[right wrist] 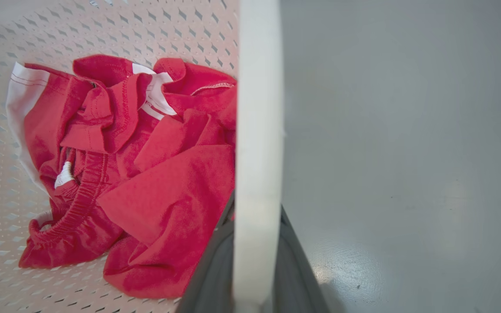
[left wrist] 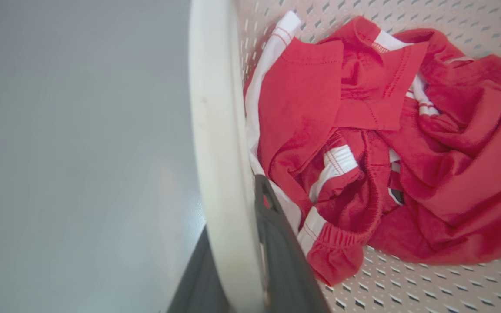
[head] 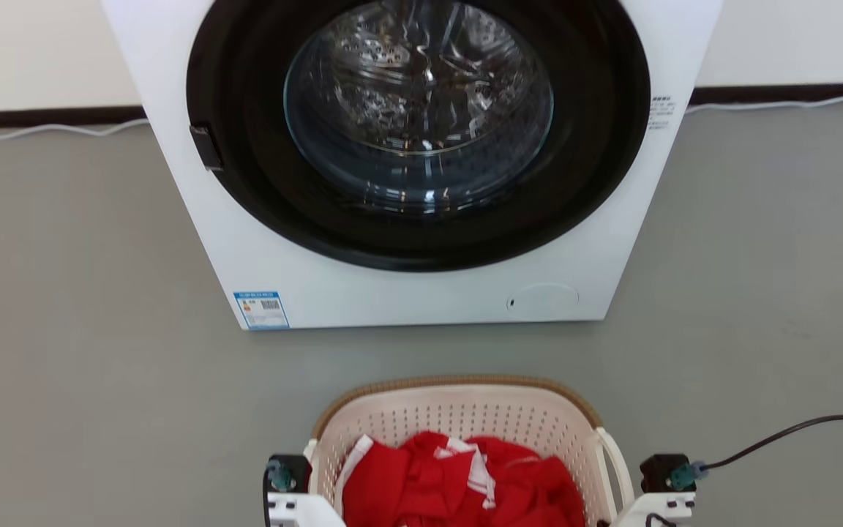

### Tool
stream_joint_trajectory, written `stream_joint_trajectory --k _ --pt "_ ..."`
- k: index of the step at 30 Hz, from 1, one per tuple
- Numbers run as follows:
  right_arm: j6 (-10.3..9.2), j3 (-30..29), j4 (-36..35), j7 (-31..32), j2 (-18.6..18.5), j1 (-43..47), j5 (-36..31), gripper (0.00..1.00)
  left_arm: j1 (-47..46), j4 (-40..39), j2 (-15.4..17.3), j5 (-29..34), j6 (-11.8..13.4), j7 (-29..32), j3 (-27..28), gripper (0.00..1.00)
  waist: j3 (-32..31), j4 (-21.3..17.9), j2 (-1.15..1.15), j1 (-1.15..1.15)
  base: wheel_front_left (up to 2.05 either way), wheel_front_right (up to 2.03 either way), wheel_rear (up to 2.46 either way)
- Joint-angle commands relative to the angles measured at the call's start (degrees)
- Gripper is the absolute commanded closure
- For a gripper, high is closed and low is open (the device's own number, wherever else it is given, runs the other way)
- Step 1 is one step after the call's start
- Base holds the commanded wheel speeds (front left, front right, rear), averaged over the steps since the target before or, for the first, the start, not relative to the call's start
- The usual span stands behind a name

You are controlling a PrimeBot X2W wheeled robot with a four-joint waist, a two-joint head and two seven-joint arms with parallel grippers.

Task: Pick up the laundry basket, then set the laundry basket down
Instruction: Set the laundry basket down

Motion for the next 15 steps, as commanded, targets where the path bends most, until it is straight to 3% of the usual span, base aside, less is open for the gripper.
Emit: stream_joint_trajectory --k 1,15 --pt "0.45 1.58 -1.06 -1.67 -0.34 -2.33 0.43 1.00 -3.59 0.21 1.38 -0.24 -0.03 -1.44 0.93 1.00 1.17 -0.01 0.00 0.00 0.00 0.00 0.00" --pt "0.45 3.86 -1.43 -9.42 -0.34 -11.68 2.39 1.00 -14.37 1.75 1.38 0.27 1.19 -6.29 1.46 1.00 16.69 0.27 0.00 0.00 0.00 0.00 0.00"
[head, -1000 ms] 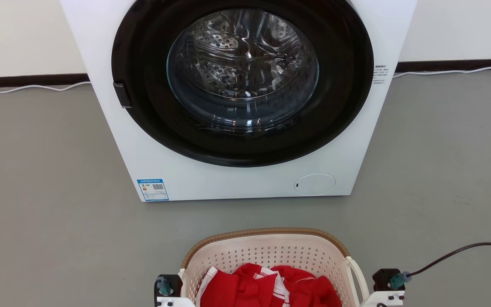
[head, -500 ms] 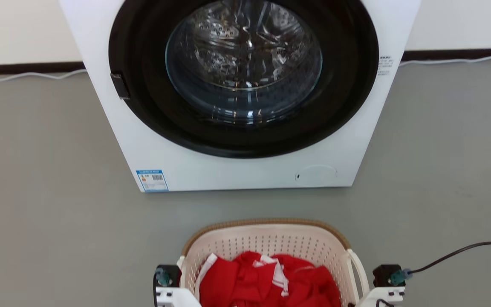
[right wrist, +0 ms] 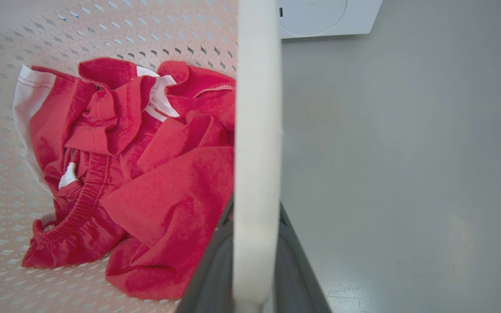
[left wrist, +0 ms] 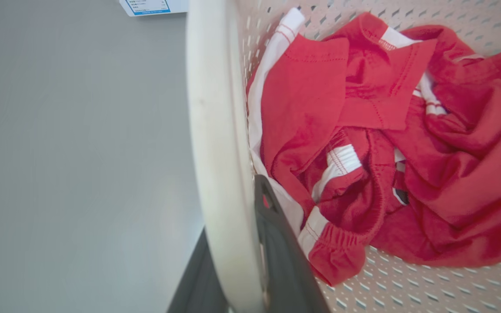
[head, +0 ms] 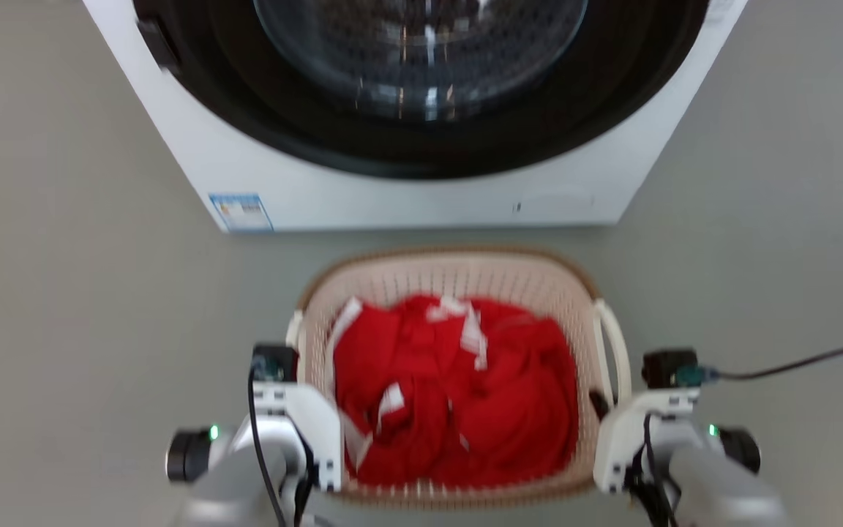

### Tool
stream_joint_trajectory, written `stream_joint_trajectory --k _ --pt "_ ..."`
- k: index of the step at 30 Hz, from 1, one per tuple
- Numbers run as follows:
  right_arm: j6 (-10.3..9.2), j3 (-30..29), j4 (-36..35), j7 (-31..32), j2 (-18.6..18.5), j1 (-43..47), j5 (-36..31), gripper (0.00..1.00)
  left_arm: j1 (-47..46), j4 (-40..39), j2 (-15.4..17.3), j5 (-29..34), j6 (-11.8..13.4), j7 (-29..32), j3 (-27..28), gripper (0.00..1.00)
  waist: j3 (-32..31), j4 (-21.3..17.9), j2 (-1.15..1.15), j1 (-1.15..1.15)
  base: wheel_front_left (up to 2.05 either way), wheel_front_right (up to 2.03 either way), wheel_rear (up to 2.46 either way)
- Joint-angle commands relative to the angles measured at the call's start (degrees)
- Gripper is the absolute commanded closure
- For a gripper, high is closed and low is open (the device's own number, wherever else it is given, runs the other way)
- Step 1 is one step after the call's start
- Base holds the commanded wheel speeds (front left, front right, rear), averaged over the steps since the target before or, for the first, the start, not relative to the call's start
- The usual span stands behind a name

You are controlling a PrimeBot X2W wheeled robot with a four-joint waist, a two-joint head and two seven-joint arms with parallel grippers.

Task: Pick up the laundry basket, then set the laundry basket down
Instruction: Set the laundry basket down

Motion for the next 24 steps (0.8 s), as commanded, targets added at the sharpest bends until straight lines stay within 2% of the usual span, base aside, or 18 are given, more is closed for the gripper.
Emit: stream_joint_trajectory --k 1,10,24 --pt "0.45 1.16 -0.83 -2.31 0.12 -2.48 0.15 1.00 -4.07 0.20 1.29 0.33 0.71 -1.23 1.09 1.00 5.99 0.21 0.00 0.00 0.00 0.00 0.00" --pt "0.45 -0.66 -0.09 -8.42 0.12 -11.36 -3.03 1.00 -12.74 0.81 1.88 0.96 3.01 -4.92 1.94 1.00 19.16 0.88 0.00 0.00 0.00 0.00 0.00" --pt "0.45 -12.42 -0.04 -9.72 -0.77 -20.20 -13.64 1.00 -23.48 1.04 1.78 2.63 6.66 -9.89 2.82 1.00 34.90 3.04 0.00 0.00 0.00 0.00 0.00"
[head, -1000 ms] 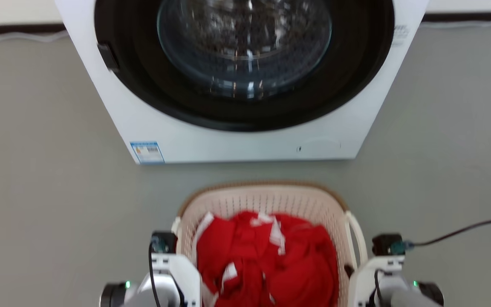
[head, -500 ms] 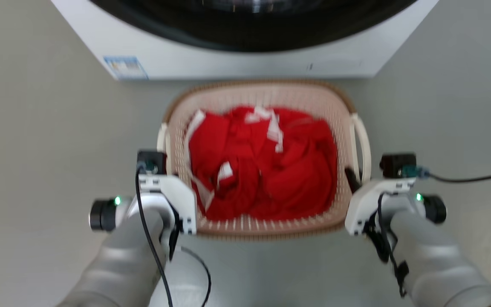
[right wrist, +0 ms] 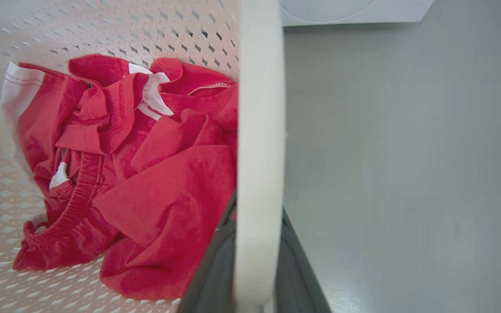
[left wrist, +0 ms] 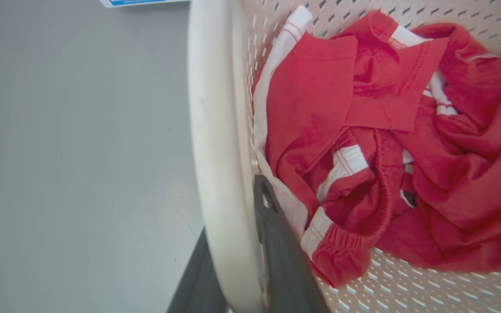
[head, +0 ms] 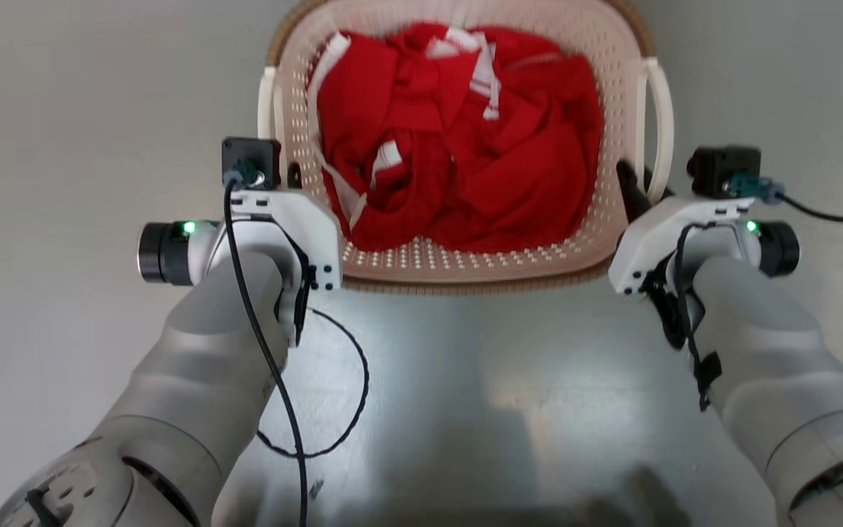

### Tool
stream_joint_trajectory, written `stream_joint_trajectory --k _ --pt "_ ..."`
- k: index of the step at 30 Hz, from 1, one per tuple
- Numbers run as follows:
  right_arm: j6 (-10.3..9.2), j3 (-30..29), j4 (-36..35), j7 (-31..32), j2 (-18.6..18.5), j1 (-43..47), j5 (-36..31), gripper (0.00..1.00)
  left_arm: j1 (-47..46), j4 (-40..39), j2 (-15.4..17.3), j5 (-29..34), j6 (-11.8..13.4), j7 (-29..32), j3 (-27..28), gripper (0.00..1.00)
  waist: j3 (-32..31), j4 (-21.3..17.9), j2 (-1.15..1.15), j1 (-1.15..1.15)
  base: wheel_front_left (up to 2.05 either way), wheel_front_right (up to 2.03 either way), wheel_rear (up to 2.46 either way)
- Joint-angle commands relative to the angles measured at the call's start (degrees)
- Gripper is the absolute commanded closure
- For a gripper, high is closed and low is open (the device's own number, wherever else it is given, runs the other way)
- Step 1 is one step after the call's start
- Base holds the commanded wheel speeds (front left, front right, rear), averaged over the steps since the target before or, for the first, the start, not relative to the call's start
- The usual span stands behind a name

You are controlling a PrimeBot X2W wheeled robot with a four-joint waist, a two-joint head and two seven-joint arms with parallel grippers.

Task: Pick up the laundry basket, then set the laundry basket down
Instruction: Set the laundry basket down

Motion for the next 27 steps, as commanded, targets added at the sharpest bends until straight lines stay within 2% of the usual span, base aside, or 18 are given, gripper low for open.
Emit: stream_joint_trajectory --k 1,14,27 --pt "0.44 0.15 -0.49 -1.16 0.50 1.14 -1.51 1.00 -0.94 0.35 2.04 1.02 1.35 -0.88 0.95 1.00 2.90 0.92 0.00 0.00 0.00 0.00 0.00" --pt "0.44 -8.91 -3.74 -1.18 1.25 2.05 -10.92 1.00 -2.52 -2.45 3.51 3.61 2.87 -1.34 4.01 1.00 5.59 0.60 0.00 0.00 0.00 0.00 0.00" --pt "0.44 -9.59 -5.62 -1.18 1.28 3.68 -11.03 1.00 -2.22 -3.56 3.76 7.16 3.15 -1.35 6.89 1.00 6.21 0.76 0.00 0.00 0.00 0.00 0.00"
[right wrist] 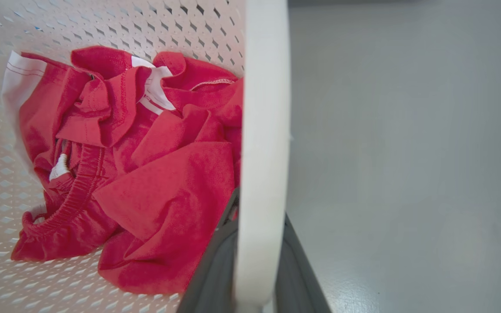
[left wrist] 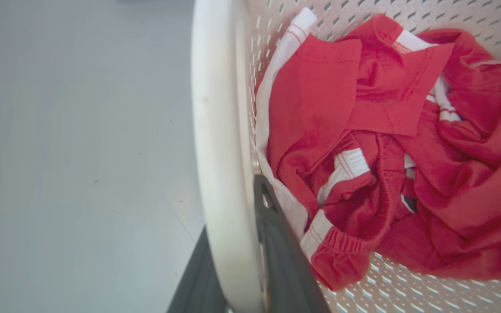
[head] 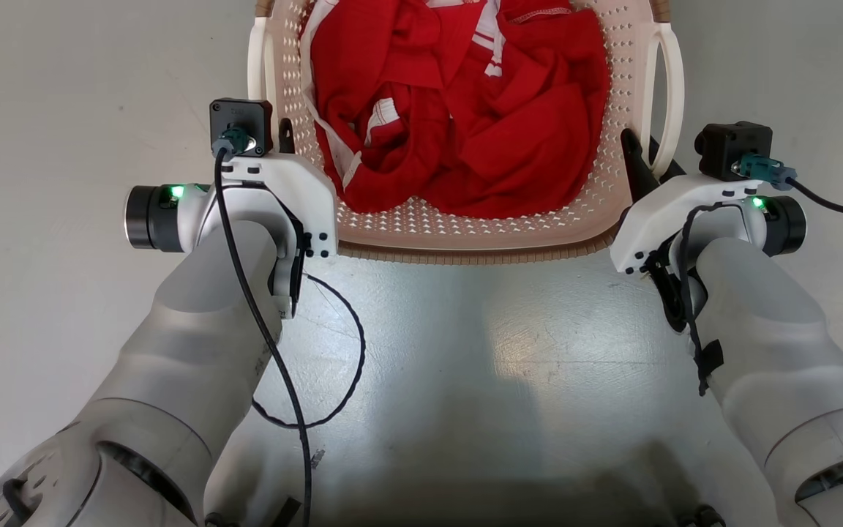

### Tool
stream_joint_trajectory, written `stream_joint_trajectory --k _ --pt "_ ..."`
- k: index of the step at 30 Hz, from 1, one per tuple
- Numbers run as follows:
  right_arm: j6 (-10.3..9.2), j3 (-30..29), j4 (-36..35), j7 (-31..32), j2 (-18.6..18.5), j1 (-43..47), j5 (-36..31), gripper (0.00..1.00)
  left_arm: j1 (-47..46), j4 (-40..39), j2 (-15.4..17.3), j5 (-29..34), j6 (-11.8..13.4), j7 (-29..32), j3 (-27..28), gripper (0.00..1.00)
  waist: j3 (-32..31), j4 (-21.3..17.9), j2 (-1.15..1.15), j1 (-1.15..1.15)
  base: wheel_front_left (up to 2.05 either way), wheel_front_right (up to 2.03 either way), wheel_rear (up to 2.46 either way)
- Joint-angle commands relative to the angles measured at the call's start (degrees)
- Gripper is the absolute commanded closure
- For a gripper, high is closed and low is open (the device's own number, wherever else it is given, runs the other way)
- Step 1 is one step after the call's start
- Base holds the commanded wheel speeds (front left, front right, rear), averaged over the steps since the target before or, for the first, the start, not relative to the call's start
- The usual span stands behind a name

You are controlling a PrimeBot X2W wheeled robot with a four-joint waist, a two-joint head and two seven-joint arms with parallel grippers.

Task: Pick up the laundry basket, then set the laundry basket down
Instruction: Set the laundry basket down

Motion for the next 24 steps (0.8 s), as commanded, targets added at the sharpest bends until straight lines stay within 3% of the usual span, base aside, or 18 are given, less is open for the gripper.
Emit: stream_joint_trajectory --k 1,24 --pt "0.44 1.05 -0.72 -1.10 1.07 3.20 -0.18 1.00 -0.22 0.00 2.48 0.95 1.23 -0.78 1.22 1.00 0.07 0.00 0.00 0.00 0.00 0.00 0.00" --pt "0.44 2.05 -0.58 -1.10 1.08 3.28 1.13 1.00 0.77 2.07 1.37 2.80 0.08 -0.79 3.82 1.00 0.06 0.18 0.00 0.00 0.00 0.00 0.00"
